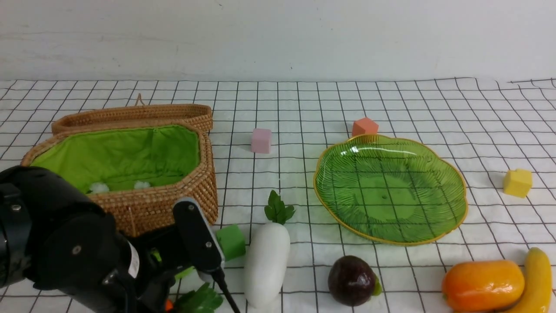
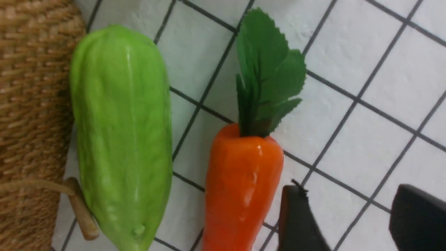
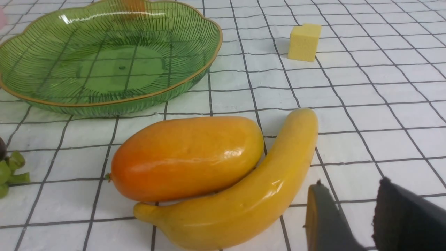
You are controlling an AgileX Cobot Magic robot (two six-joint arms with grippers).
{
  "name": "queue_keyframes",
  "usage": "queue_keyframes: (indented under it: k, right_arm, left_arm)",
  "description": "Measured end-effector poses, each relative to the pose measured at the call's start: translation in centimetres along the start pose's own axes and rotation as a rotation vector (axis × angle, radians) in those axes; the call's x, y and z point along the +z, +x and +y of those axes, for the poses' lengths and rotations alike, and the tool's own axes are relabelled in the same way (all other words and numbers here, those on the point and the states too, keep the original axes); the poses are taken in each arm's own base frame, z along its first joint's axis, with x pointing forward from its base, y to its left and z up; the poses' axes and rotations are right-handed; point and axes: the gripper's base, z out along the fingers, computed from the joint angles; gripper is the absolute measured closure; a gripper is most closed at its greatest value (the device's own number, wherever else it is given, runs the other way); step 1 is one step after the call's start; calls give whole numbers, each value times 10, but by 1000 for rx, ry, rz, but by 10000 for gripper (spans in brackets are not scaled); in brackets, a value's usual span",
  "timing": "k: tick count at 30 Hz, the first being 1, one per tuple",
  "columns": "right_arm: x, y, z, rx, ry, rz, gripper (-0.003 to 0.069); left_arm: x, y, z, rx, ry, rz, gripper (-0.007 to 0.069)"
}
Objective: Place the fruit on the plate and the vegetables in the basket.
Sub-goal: Use the left arm to grab a carrot and put it into the left basket
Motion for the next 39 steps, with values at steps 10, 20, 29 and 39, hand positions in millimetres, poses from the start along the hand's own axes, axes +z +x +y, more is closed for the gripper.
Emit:
queue_keyframes:
  k: [10, 20, 29, 39]
  right_arm:
    - [0, 0, 0, 0, 0, 0, 414]
    - [0, 0, 0, 0, 0, 0, 414]
    - [0, 0, 0, 0, 0, 0, 414]
    - [0, 0, 0, 0, 0, 0, 414]
  left_arm:
    - [29, 35, 18, -24, -33, 27, 21]
    - [68, 36, 13, -50, 56, 44, 252]
    - [24, 10, 28, -58, 127, 74, 256]
    - [-105, -17, 113, 29, -329, -30, 256]
